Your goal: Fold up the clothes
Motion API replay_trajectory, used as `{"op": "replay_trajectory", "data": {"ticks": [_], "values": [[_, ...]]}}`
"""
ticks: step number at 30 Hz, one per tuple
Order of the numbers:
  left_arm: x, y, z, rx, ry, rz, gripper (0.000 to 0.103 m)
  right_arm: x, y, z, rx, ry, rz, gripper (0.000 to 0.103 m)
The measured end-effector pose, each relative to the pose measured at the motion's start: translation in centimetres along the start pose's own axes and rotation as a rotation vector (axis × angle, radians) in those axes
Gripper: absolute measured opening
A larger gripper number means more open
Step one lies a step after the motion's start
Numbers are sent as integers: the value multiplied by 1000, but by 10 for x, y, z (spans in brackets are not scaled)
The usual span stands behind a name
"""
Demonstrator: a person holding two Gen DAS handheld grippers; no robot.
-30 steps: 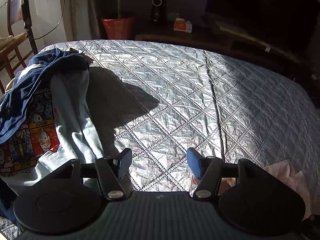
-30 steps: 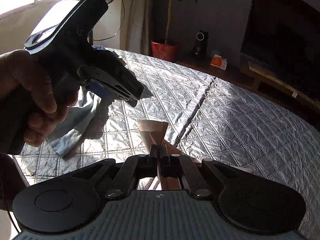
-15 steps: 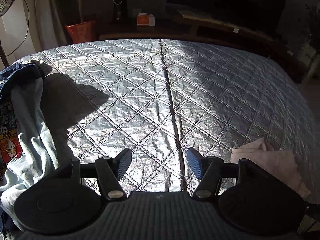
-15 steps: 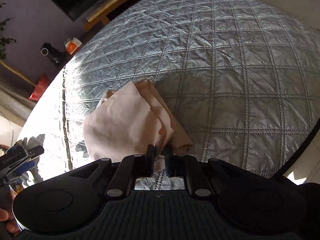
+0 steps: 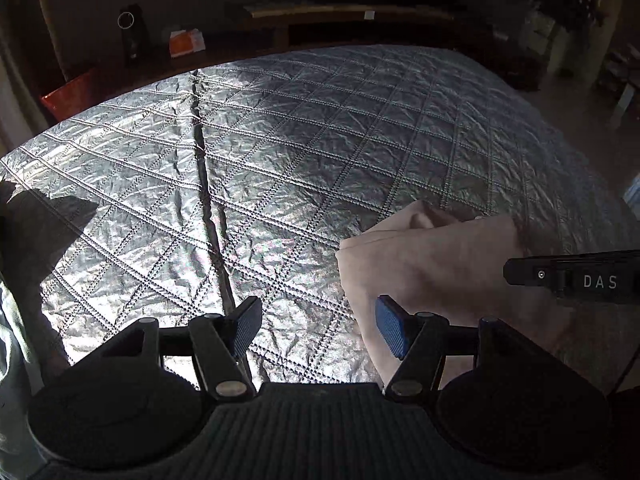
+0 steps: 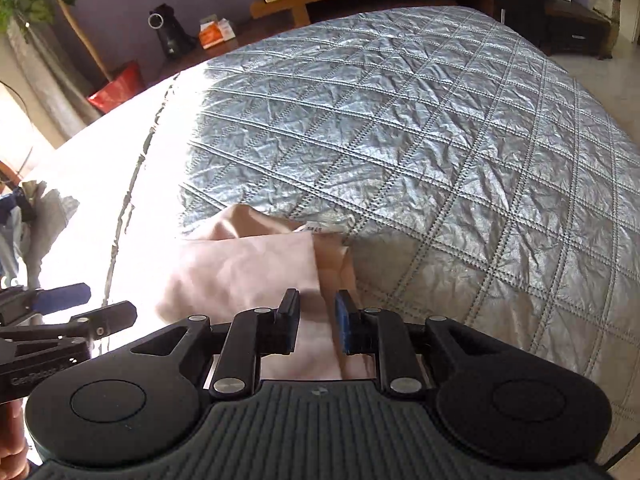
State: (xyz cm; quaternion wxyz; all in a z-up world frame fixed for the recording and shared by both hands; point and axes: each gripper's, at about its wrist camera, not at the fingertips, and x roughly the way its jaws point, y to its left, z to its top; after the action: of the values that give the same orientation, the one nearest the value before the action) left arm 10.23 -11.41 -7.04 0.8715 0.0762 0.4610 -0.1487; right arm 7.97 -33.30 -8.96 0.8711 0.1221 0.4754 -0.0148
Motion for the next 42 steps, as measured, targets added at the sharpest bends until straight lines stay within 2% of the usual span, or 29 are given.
{"op": "replay_trajectory", "data": {"ticks": [1,3,5,7,12,16,21,23,27,29,31,33,34,35,36,38,42], "values": [[1,-3,-1,14,2,-1,59,-4,-8,2,18,-16,-7,29],[2,-9,-2,42,0,-6,59,-14,-27,4,73,-50,7,39],[0,-15,-3,65,-9,-17,60,-20,-46,5,155,-45,116,56],[0,-21,-3,89,-16,-29,61,-12,-55,5,184,20,207,61],[15,-30,-11,111,33,-22,61,18,-63,1,169,214,381,63],[18,-28,-14,102,36,-25,64,22,-69,3,146,227,458,68],[24,-19,-13,43,57,-49,71,38,-56,19,71,234,563,74],[24,-18,-13,47,56,-49,73,46,-46,25,31,252,593,72],[25,-15,-15,35,55,-52,76,52,-31,34,-126,284,630,69],[26,-13,-15,22,58,-56,78,55,-36,38,-132,305,647,59],[26,-11,-15,15,62,-62,79,59,-43,41,-99,336,642,49],[26,-11,-15,22,60,-60,79,57,-40,41,-102,343,611,47],[25,-12,-16,28,56,-56,79,53,-32,38,-152,332,576,45],[25,-13,-16,34,54,-53,79,52,-26,34,-158,351,588,40],[25,-14,-16,39,51,-50,79,52,-21,30,-159,373,605,17],[25,-14,-15,44,49,-45,80,50,-20,20,-129,362,615,17],[23,-13,-16,51,41,-31,79,48,-43,9,73,327,666,15]]}}
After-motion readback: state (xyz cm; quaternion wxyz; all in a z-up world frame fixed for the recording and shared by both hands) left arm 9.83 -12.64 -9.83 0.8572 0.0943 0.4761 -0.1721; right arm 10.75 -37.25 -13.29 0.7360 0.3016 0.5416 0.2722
